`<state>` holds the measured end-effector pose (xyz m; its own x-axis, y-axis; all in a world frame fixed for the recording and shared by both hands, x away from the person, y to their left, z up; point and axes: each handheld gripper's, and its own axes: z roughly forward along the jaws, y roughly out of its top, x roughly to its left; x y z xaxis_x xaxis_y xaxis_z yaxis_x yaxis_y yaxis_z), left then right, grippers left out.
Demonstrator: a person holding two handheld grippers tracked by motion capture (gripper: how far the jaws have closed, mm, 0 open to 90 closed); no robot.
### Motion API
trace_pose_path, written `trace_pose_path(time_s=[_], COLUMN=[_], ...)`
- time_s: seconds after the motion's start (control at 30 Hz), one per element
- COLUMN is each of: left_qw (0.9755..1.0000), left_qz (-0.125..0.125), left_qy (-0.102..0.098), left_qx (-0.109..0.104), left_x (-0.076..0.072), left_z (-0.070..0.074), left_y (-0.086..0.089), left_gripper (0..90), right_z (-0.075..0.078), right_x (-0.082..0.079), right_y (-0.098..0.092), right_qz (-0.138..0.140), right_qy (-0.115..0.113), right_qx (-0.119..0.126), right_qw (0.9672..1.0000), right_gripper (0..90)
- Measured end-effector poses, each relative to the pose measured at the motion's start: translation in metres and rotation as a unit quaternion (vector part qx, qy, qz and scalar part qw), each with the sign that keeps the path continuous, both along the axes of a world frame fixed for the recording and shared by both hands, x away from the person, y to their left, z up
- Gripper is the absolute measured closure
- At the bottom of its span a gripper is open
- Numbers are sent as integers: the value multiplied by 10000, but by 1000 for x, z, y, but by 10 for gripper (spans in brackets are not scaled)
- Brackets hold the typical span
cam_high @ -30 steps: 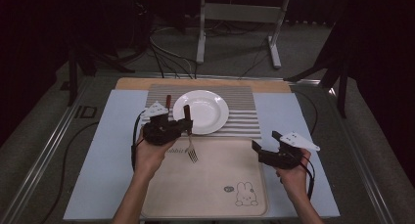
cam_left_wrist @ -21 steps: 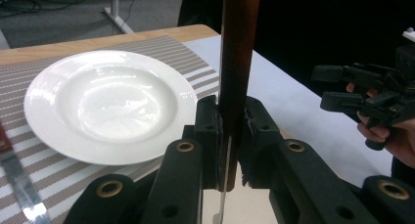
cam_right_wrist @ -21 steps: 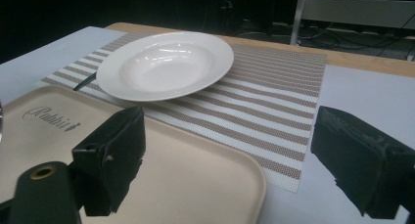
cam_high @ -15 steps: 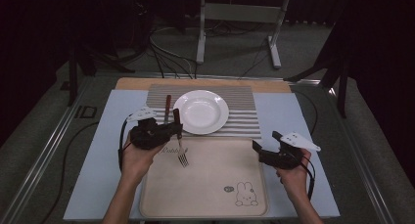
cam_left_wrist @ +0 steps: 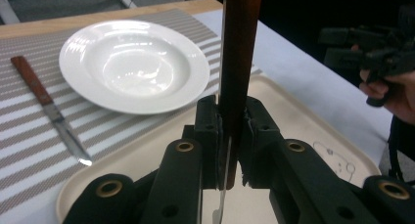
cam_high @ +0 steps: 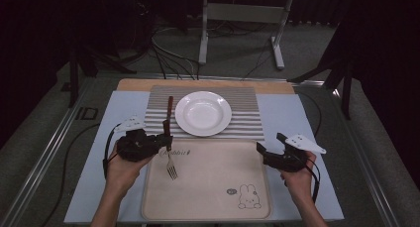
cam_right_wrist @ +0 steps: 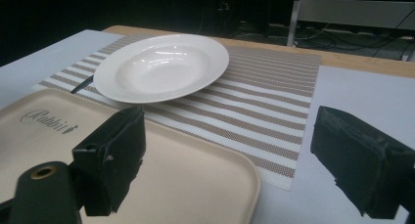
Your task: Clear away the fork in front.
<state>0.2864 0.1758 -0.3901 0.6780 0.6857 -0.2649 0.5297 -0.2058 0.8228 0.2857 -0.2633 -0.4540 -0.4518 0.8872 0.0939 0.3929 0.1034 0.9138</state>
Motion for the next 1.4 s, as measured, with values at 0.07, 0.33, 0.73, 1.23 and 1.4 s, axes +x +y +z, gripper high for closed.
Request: trace_pose_path(time_s=[0.07,0.33,0.73,1.23,1.4], left_qw=[10000,9990,9941,9944,9936], left_qz=[-9,-143,-338,-22,-35], left_qy=[70,348,1029,1027,1025], left_qx=[55,227,-72,254,465], left_x=[-4,-11,-7,-8,-7], left_z=[-2,-12,-41,-82,-87], left_y=[5,13,15,19,24], left_gripper=[797,798,798,731,706], right_z=[0,1,0,-2,-2], right_x=[0,1,0,-1,-1], right_y=[-1,-2,-1,-4,-4], right_qz=[1,-14,-8,-31,-25], right_qy=[-10,-30,-11,10,13], right_qx=[-1,9,-12,0,-10], right_qw=[10000,10000,10000,10000,10000], right_gripper=[134,135,135,135,136])
